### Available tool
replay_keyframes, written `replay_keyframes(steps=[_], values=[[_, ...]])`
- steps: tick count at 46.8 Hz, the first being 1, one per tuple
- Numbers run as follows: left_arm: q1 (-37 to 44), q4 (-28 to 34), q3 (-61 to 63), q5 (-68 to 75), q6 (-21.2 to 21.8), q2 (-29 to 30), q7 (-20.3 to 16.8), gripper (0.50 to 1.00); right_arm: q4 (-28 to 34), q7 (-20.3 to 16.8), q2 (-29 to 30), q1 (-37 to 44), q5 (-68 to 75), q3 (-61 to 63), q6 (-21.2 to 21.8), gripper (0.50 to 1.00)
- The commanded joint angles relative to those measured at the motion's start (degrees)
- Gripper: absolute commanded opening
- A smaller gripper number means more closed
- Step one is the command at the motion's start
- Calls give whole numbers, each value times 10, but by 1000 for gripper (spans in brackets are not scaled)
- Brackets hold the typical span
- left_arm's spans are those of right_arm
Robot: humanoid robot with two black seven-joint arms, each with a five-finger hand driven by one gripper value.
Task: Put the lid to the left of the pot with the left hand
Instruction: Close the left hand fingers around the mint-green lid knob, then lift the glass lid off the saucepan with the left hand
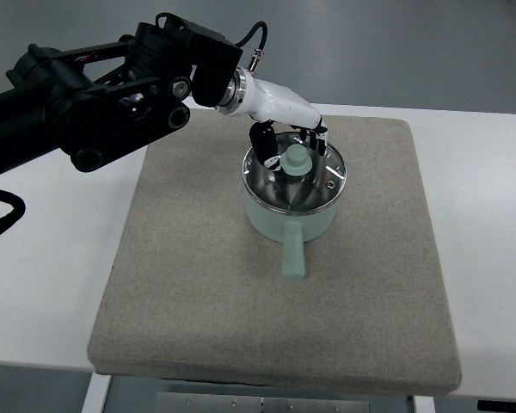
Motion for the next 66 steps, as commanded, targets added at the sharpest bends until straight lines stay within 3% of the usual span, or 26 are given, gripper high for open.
replay_keyframes(steps=[1,11,15,25,35,44,54,66], values=[[1,1,0,3,1,0,0,776,0,0,0,0,0,0,0,924],[1,0,0,3,2,0,0,731,0,0,0,0,0,0,0,924],[1,0,0,3,2,0,0,681,0,0,0,0,0,0,0,924],[1,0,0,4,3,0,0,615,0,0,0,0,0,0,0,924],[2,0,0,6,5,0,0,500,0,0,0,0,0,0,0,924],[1,0,0,8,9,0,1,500,0,0,0,0,0,0,0,924],[-4,0,0,12,44,-1,1,500,0,-1,0,0,0,0,0,924],[-13,0,-1,12,46,0,0,500,0,0,0,0,0,0,0,924]])
